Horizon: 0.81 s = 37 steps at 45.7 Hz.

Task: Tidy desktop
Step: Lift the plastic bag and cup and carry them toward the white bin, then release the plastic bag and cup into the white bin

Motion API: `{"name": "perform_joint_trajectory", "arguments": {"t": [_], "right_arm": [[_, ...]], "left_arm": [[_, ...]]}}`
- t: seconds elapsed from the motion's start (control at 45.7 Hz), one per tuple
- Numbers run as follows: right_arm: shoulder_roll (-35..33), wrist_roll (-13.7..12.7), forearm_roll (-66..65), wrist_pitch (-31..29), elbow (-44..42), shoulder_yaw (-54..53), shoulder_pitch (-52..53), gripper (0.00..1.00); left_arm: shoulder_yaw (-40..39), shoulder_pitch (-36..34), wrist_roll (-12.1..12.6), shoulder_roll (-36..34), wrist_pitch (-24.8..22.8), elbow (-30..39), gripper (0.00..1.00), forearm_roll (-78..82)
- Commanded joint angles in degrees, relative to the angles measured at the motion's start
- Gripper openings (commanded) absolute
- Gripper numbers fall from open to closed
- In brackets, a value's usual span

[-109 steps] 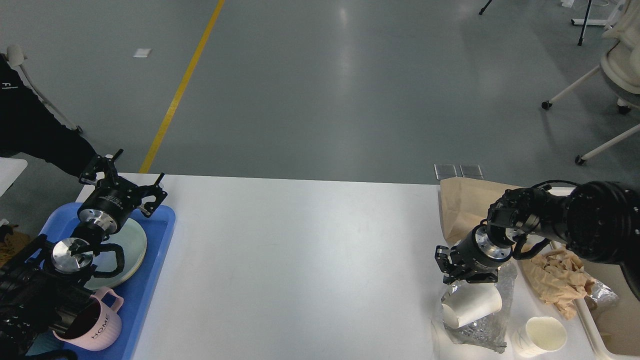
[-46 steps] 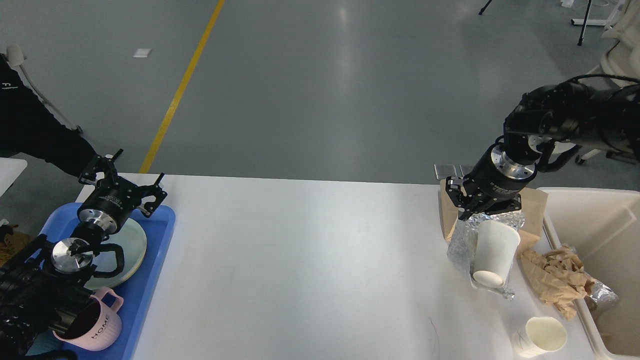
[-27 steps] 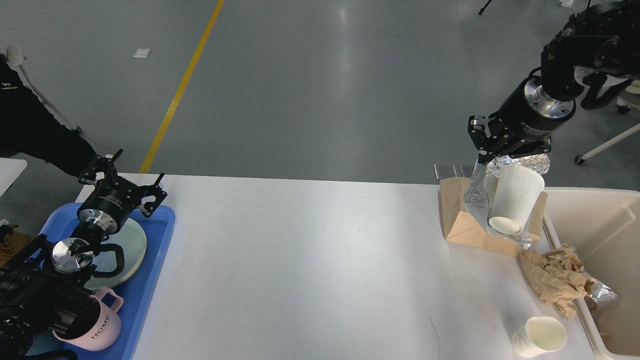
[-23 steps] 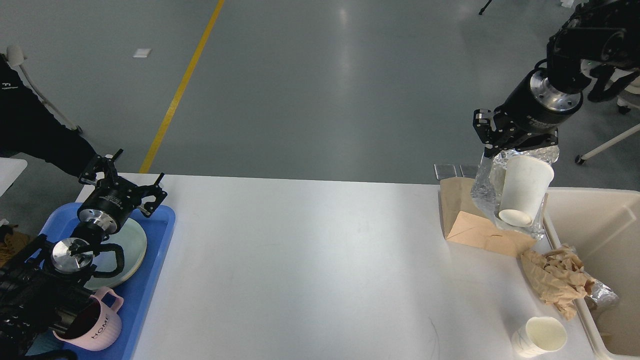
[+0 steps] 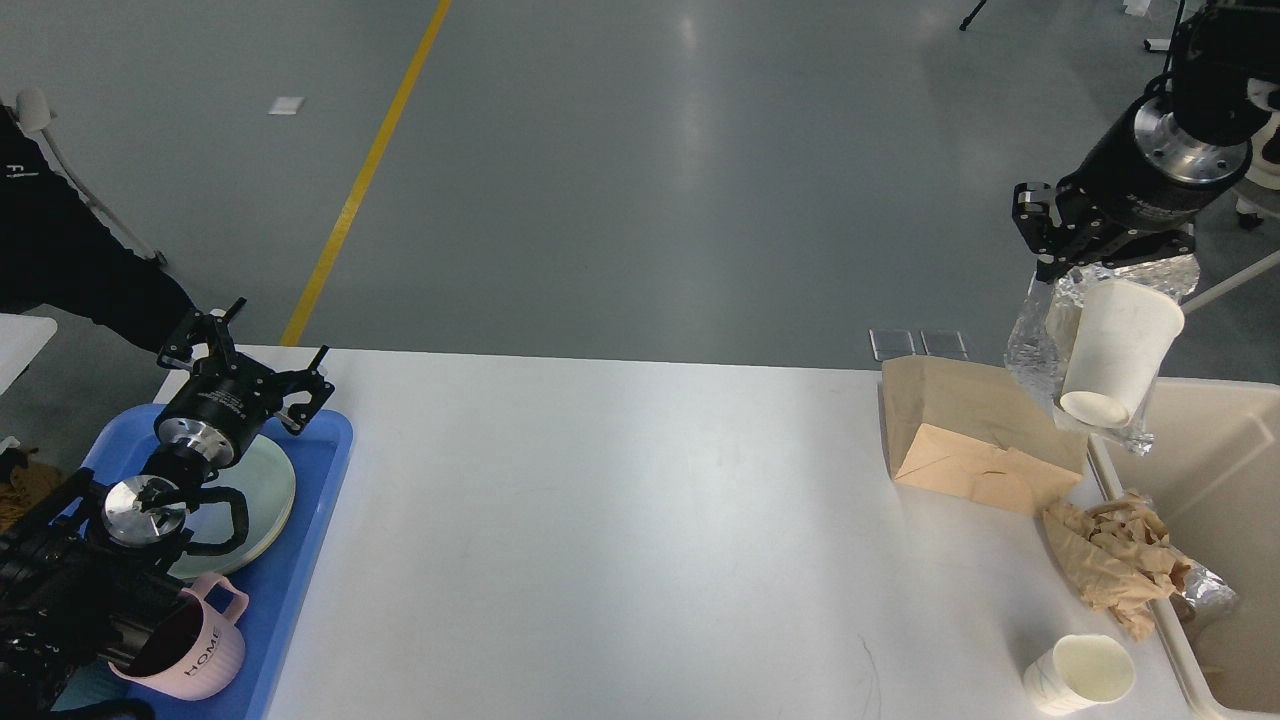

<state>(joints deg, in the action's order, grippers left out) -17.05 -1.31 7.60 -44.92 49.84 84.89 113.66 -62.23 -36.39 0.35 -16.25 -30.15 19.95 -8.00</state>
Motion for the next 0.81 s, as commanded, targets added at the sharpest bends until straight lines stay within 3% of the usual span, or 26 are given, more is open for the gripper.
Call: {"name": "perform_joint_trajectory", "arguments": {"t": [0.0,0.241,0.526,0.613,0.745,0.767,0.788], "right_arm": [[-4.74,-0.01,-0.13,6.41,-5.27,0.01,-8.44,0.00],[-11.95,-0.01,0.31,24.08,-5.36,-0.34,-20.66,0.00],[-15.29,0.07,1.10,35.69,-6.86,-1.92,-32.97,0.02],[-16.00,0.08,1.10,35.87,-8.35,-2.27,-34.64,0.30],[-16.61,0.08,1.10,36.22,-13.27,-4.64,-37.80,0.90],[-16.61,0.08,1.10,36.40,-14.14,-5.60,-38.68,0.98],[-16.53,0.08,1.10,36.49,-15.02,-6.66,-39.73,1.00]], "left_arm": [[0.00,0.00,0.00,-0.01,0.00,0.00,0.97,0.00],[0.00,0.00,0.00,-0.01,0.00,0.00,0.97,0.00],[0.00,0.00,0.00,-0.01,0.00,0.00,0.97,0.00],[0.00,0.00,0.00,-0.01,0.00,0.00,0.97,0.00],[0.00,0.00,0.00,-0.01,0.00,0.00,0.97,0.00],[-0.09,0.00,0.00,-0.01,0.00,0.00,0.97,0.00],[0.00,0.00,0.00,-0.01,0.00,0.00,0.97,0.00]]}}
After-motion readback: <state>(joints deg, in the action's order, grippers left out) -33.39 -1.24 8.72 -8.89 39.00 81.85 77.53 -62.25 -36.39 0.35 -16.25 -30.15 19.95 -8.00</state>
